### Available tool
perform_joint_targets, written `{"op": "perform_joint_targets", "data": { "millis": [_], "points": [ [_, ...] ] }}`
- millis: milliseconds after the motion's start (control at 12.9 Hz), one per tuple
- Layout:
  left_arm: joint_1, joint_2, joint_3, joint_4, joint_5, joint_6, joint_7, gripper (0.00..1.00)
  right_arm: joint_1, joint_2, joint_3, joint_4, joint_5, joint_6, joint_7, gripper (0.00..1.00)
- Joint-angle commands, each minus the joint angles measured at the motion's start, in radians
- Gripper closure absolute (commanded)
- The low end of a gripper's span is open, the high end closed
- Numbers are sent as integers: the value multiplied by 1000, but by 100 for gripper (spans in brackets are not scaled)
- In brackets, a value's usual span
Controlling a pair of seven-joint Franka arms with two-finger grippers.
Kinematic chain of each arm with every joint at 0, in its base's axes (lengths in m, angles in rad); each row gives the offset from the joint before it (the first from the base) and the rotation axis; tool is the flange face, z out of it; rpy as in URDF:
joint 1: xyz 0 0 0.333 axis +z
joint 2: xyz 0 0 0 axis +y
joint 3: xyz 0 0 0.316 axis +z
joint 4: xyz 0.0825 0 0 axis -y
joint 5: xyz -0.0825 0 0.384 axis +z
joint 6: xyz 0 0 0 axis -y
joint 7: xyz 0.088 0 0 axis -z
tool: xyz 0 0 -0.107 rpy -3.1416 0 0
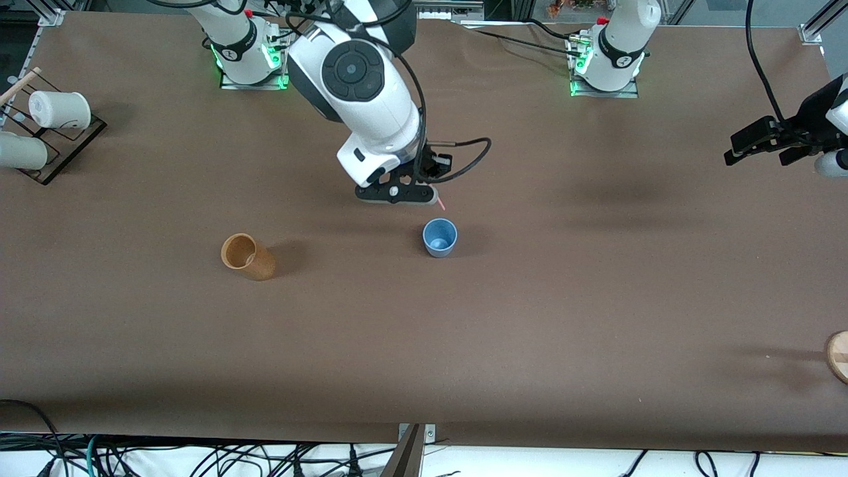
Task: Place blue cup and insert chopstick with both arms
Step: 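Carry the pink chopstick above the blue cup with the right gripper, then lower the chopstick into the blue cup with the right gripper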
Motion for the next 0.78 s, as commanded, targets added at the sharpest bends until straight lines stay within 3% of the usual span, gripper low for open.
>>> {"op": "perform_joint_targets", "data": {
  "millis": [0, 156, 700],
  "points": [
    [-3, 13, 2, 8, 8, 11, 25, 0, 25, 22, -7, 45, -58, -6, 7, 98],
    [-1, 36, 6, 48, 3, 11, 22, 0, 25, 21, -7, 51, -60, -6, 6, 98],
    [-12, 39, 2, 53, 2, 11, 25, 0, 22, 12, -10, 72, -58, -9, 6, 98]
  ]
}}
